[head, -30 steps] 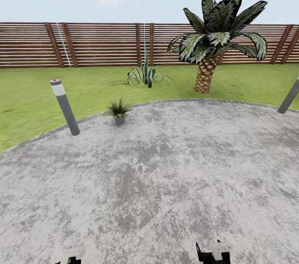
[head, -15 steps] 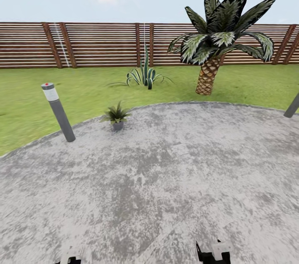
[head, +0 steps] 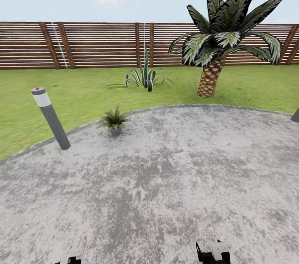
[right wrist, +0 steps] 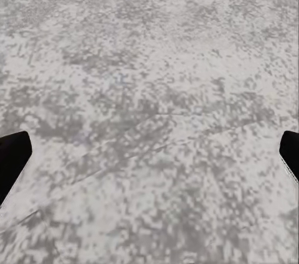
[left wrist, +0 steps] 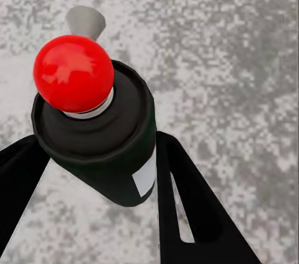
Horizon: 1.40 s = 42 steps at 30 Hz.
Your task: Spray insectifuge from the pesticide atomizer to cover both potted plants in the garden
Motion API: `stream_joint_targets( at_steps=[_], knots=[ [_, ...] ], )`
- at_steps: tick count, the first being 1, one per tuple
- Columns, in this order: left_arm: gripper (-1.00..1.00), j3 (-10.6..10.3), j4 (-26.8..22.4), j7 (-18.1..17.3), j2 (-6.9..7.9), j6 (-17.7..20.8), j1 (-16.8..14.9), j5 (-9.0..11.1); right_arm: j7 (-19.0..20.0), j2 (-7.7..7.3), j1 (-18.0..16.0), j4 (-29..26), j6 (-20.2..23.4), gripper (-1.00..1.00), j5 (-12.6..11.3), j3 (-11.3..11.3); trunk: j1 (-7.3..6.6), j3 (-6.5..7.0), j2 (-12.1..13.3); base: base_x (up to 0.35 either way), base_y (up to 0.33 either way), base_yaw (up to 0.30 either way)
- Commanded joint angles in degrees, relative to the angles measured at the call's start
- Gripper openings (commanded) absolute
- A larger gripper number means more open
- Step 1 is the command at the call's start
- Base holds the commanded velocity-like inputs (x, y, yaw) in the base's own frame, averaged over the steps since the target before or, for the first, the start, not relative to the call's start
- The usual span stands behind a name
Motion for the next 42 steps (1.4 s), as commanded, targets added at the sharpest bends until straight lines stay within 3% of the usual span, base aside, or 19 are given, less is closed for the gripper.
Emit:
stream_joint_targets(
  at_steps=[1, 30, 42],
  knots=[
    [-1.0, -0.39, 0.06, -0.22, 0.02, -0.18, -0.04, 0.6, -0.17, 0.01, -0.04, 0.06, -0.19, 1.0, 0.6, -0.37, 0.02, -0.05, -0.02, 0.338, 0.0, 0.0],
    [-1.0, -0.4, 0.06, -0.22, 0.02, -0.14, -0.04, 0.6, -0.17, 0.01, -0.04, 0.06, -0.19, 1.0, 0.6, -0.37, 0.02, -0.05, -0.02, 0.338, 0.0, 0.003],
    [-1.0, -0.39, 0.06, -0.22, 0.02, -0.17, -0.04, 0.6, -0.16, 0.01, -0.04, 0.06, -0.19, 1.0, 0.6, -0.36, 0.02, -0.05, -0.02, 0.338, 0.0, 0.183]
  ],
)
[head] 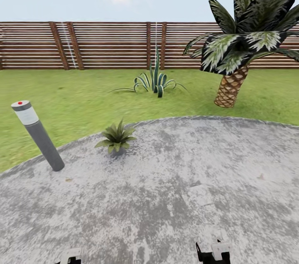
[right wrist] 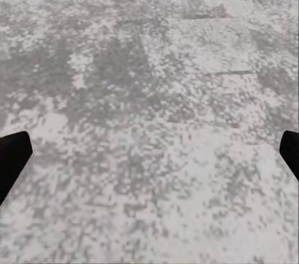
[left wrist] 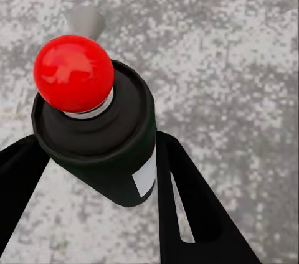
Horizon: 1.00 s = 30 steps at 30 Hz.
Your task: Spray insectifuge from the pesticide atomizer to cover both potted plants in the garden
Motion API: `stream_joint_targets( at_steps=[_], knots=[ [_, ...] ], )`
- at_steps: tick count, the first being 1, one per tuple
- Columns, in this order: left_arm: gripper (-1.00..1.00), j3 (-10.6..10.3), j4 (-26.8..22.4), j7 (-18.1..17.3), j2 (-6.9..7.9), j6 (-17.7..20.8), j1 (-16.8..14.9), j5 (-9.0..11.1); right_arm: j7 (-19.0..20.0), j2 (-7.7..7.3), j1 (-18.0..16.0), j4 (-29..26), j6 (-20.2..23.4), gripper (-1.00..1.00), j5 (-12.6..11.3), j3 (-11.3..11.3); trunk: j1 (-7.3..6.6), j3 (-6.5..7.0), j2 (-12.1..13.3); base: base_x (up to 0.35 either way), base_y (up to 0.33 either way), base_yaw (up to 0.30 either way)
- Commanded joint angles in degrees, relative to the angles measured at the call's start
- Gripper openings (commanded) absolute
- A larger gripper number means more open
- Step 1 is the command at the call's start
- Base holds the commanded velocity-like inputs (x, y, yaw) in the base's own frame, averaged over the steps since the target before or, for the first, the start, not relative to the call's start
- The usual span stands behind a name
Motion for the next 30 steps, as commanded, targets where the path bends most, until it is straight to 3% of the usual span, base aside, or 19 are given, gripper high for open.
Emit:
stream_joint_targets(
  at_steps=[1, 11, 30],
  knots=[
    [-1.0, -0.39, 0.07, -0.22, 0.01, -0.17, -0.05, 0.6, -0.17, 0.0, -0.03, 0.05, -0.19, 1.0, 0.6, -0.37, 0.02, -0.05, -0.02, 0.338, 0.005, 0.234],
    [-1.0, -0.39, 0.07, -0.22, 0.03, -0.16, -0.05, 0.6, -0.15, 0.0, -0.03, 0.05, -0.19, 1.0, 0.6, -0.38, 0.02, -0.05, -0.02, 0.338, 0.087, 0.193],
    [-1.0, -0.39, 0.07, -0.22, 0.01, -0.16, -0.05, 0.6, -0.12, 0.0, -0.03, 0.06, -0.19, 1.0, 0.6, -0.38, 0.02, -0.05, -0.02, 0.294, 0.216, 0.005]
  ],
)
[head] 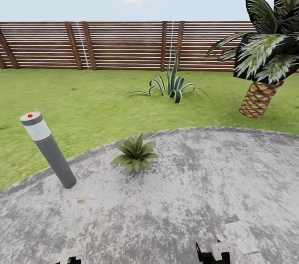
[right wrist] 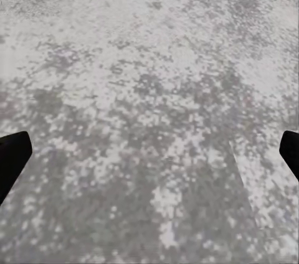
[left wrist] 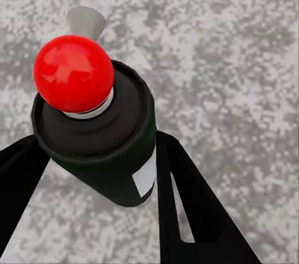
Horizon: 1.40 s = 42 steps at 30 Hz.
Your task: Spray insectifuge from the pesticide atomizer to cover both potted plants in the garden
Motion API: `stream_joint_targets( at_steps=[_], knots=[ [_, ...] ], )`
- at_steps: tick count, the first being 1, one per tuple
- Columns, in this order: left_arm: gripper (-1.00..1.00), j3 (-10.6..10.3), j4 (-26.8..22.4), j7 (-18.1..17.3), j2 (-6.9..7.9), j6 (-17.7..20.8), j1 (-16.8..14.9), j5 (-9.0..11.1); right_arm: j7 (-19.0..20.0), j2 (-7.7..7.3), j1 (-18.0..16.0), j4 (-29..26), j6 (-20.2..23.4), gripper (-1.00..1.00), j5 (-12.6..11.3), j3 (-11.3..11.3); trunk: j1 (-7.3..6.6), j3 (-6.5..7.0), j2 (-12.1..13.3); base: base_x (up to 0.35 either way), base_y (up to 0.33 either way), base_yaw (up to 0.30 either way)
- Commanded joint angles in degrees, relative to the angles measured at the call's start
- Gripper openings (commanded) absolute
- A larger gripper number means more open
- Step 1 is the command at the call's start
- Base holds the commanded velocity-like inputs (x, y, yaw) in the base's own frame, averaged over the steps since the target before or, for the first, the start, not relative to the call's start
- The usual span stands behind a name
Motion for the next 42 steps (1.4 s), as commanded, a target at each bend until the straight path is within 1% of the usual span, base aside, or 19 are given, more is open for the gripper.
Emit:
stream_joint_targets(
  at_steps=[1, 10, 19, 31, 42],
  knots=[
    [-1.0, -0.39, 0.05, -0.22, 0.01, -0.16, -0.03, 0.6, -0.16, 0.0, -0.04, 0.05, -0.2, 1.0, 0.6, -0.38, 0.02, -0.05, -0.02, 0.282, 0.234, 0.0],
    [-1.0, -0.39, 0.05, -0.22, 0.01, -0.16, -0.03, 0.6, -0.08, -0.08, -0.04, 0.06, -0.2, 1.0, 0.62, -0.38, 0.02, -0.05, -0.02, 0.292, 0.2, 0.0],
    [-1.0, -0.43, 0.05, -0.22, 0.01, -0.16, -0.03, 0.59, -0.09, -0.08, -0.04, 0.05, -0.2, 1.0, 0.64, -0.38, 0.02, -0.05, -0.02, 0.332, 0.018, 0.0],
    [-1.0, -0.43, 0.04, -0.28, 0.01, -0.16, -0.03, 0.34, -0.08, -0.08, -0.04, 0.04, -0.2, 1.0, 0.62, -0.38, 0.02, -0.05, -0.02, 0.038, 0.0, 0.0],
    [-1.0, -0.47, -0.01, -0.31, 0.01, -0.16, -0.03, 0.34, -0.09, -0.08, -0.04, 0.04, -0.2, 1.0, 0.61, -0.38, -2.4, 1.93, 4.4, 0.0, 0.0, 0.0]
  ],
)
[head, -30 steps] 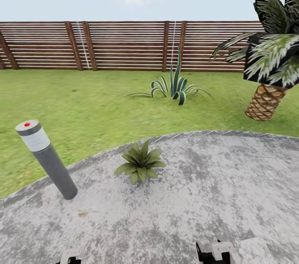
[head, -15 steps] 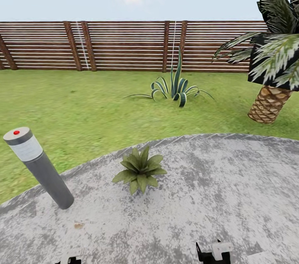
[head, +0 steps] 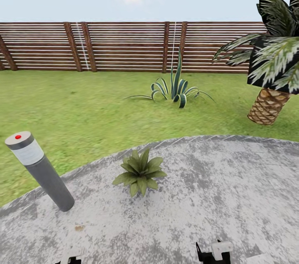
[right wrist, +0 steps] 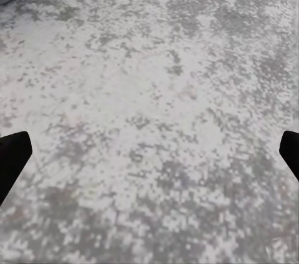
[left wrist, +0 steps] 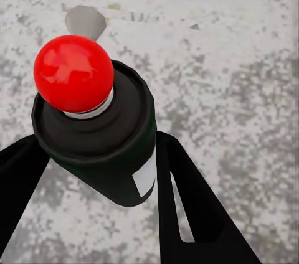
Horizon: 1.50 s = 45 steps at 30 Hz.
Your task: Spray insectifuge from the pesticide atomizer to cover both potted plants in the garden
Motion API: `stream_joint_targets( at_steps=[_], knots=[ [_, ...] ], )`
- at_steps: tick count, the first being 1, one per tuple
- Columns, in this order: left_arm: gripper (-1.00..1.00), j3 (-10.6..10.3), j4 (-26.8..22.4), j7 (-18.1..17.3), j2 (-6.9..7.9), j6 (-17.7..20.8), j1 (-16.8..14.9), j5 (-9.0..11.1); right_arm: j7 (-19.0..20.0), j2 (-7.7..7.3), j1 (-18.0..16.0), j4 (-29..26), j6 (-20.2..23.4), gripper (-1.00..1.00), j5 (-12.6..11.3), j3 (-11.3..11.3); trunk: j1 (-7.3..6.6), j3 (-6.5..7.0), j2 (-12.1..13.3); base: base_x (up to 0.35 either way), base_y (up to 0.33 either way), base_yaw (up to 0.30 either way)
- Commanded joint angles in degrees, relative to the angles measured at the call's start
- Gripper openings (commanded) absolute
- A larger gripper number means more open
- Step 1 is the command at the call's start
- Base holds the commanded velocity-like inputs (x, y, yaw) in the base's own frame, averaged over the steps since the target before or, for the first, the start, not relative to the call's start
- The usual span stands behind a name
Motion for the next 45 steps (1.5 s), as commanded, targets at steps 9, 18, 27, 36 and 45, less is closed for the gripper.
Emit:
stream_joint_targets(
  at_steps=[9, 18, 27, 36, 45],
  knots=[
    [-1.0, -0.39, 0.07, -0.23, 0.02, -0.18, -0.03, 0.6, -0.14, 0.01, -0.04, 0.1, -0.19, 1.0, 0.6, -0.38, -1.99, 1.58, 3.61, 0.0, 0.0, 0.0],
    [-1.0, -0.39, 0.07, -0.23, 0.02, -0.18, -0.03, 0.6, -0.14, 0.01, -0.04, 0.09, -0.19, 1.0, 0.6, -0.38, -3.97, 3.19, 7.22, 0.0, 0.0, 0.0],
    [-1.0, -0.39, 0.08, -0.22, 0.02, -0.19, -0.03, 0.6, -0.14, 0.12, -0.04, 0.06, -0.19, 1.0, 0.6, -0.32, -3.97, 3.19, 7.22, 0.004, 0.0, 0.0],
    [-1.0, -0.39, 0.07, -0.23, -0.07, -0.18, -0.03, 0.52, -0.13, 0.18, -0.04, 0.07, -0.19, 1.0, 0.6, -0.32, -3.97, 3.19, 7.22, 0.324, 0.033, 0.0],
    [-1.0, -0.39, 0.08, -0.23, -0.07, -0.18, -0.03, 0.52, -0.13, 0.18, -0.04, 0.07, -0.19, 1.0, 0.6, -0.32, -3.97, 3.19, 7.22, 0.335, 0.0, -0.001]
  ],
)
